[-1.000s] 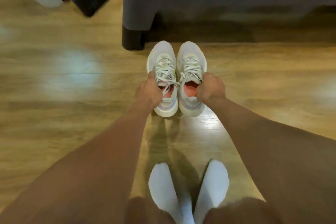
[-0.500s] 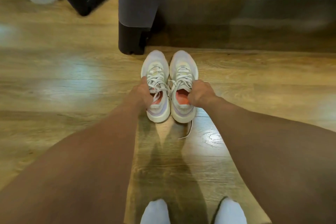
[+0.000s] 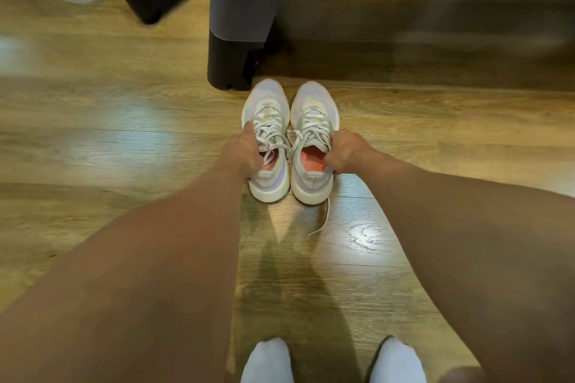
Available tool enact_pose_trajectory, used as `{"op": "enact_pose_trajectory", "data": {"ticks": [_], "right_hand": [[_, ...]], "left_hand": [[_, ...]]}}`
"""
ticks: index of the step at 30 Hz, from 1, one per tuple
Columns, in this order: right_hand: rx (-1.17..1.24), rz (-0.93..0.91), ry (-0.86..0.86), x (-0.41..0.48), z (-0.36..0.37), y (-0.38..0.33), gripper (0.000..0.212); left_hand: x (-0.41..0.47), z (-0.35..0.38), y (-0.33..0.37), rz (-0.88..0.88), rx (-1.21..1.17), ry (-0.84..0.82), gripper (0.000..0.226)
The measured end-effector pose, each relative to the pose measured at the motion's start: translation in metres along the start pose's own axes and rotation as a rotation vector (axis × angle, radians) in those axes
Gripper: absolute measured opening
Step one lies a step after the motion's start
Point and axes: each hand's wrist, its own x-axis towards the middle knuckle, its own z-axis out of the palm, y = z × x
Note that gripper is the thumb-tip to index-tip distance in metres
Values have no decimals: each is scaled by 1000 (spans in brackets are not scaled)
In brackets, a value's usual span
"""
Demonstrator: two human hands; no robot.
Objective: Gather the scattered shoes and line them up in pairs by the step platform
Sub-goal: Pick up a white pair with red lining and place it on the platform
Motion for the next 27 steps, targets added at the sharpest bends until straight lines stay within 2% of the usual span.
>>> {"op": "enact_pose_trajectory", "data": {"ticks": [4,7,12,16,18,20,27], "right_hand": [[20,22,-13,1,2,-2,20],[5,29,-14,1,1,-5,4],[-46,8,-34,4,1,-6,4],[-63,-13,0,-1,-13,-6,10],[-75,-61,76,-12,-26,-13,33],[-47,-96,108,-38,-42,-22,45],[90,-200,123,-189,-151,-109,51]], "left_hand": [[0,-1,2,-7,-21,8,75],[0,0,3,-11,-15,29,74],[-2,-1,5,-38,-42,28,73],[-11,-13,22,-103,-165,15,67],[-22,-29,32,-128,-264,67,61],[-46,-48,43,-129,-358,82,60],[-198,-194,67,-130,-517,104,62]]}}
